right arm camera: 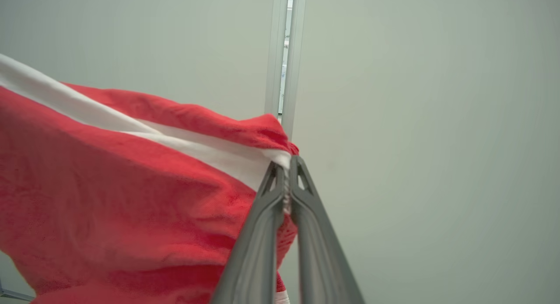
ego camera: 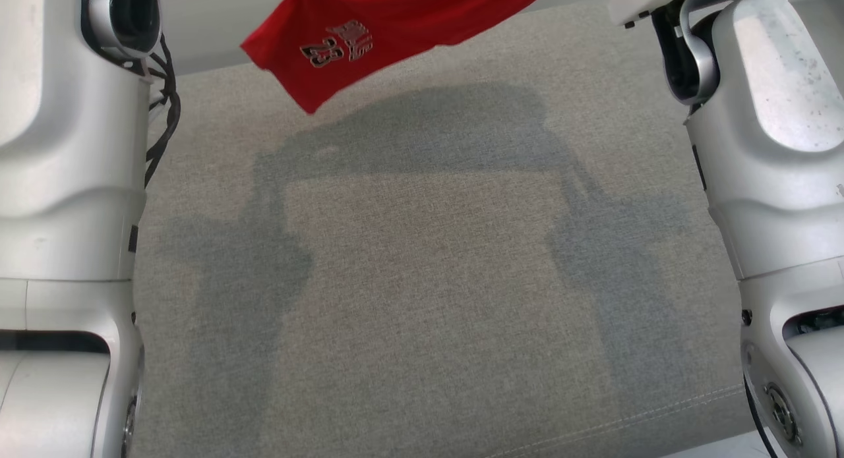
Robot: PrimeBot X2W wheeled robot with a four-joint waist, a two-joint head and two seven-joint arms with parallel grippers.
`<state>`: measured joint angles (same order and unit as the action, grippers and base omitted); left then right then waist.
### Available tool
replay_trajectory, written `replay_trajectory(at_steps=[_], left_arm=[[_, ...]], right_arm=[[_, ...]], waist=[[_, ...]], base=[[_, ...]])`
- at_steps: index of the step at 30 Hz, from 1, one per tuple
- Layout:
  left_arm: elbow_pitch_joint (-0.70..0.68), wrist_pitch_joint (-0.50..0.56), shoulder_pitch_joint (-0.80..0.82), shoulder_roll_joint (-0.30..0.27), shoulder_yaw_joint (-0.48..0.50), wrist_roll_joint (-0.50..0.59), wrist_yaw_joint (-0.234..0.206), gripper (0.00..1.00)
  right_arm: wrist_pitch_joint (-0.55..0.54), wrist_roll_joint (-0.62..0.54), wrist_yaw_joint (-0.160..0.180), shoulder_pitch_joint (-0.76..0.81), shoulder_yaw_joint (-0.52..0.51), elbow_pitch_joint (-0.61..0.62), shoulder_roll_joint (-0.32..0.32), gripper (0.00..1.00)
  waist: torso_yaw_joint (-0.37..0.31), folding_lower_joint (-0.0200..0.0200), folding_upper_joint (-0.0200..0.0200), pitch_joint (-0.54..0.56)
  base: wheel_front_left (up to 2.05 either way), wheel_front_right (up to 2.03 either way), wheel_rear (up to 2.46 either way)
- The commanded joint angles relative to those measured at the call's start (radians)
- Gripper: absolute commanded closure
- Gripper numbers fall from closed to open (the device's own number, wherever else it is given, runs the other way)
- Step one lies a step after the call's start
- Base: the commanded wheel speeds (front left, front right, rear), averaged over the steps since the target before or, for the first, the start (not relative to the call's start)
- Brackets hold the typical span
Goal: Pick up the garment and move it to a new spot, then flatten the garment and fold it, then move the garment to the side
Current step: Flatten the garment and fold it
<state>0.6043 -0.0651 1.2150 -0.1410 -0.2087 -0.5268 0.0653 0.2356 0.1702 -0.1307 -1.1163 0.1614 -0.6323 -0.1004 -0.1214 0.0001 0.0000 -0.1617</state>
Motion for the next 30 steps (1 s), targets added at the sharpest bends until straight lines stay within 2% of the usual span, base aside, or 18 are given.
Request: replay_trajectory(at_steps=[1,4,7,13,22,30], left_arm=[[0.034,-0.034,0.023,0.003,-0.004,0.008,0.010,1.00],[0.095,-0.087,0.010,0.021,-0.039,0.013,0.034,1.00],[0.137,-0.137,-0.044,0.038,-0.062,-0.012,0.051,1.00],[0.103,-0.194,-0.190,0.052,-0.085,-0.076,0.065,1.00],[-0.180,-0.199,-0.448,0.017,-0.073,-0.120,0.066,1.00],[-0.423,-0.199,-0.806,0.017,-0.005,-0.135,0.065,1.00]], right_arm=[[0.018,-0.028,0.000,-0.024,-0.018,-0.037,0.014,1.00],[0.029,-0.056,0.000,-0.011,-0.040,-0.106,0.027,1.00],[0.030,-0.073,0.000,0.052,-0.052,-0.122,0.034,1.00],[0.030,-0.051,0.000,0.209,-0.048,-0.050,0.041,1.00],[0.031,-0.017,0.000,0.438,-0.033,0.170,0.030,1.00],[0.031,-0.014,0.000,0.701,-0.027,0.387,0.019,1.00]], waist=[[0.009,-0.0001,0.0000,-0.038],[0.025,-0.0001,0.0000,-0.089],[0.040,-0.0001,0.0000,-0.138],[0.054,-0.0001,0.0000,-0.191],[0.061,-0.0001,0.0000,-0.156],[0.076,-0.0001,0.0000,-0.089]], base=[[0.00,0.00,0.00],[0.00,0.00,0.00],[0.00,0.00,0.00],[0.00,0.00,0.00],[0.00,0.00,0.00],[0.00,0.00,0.00]])
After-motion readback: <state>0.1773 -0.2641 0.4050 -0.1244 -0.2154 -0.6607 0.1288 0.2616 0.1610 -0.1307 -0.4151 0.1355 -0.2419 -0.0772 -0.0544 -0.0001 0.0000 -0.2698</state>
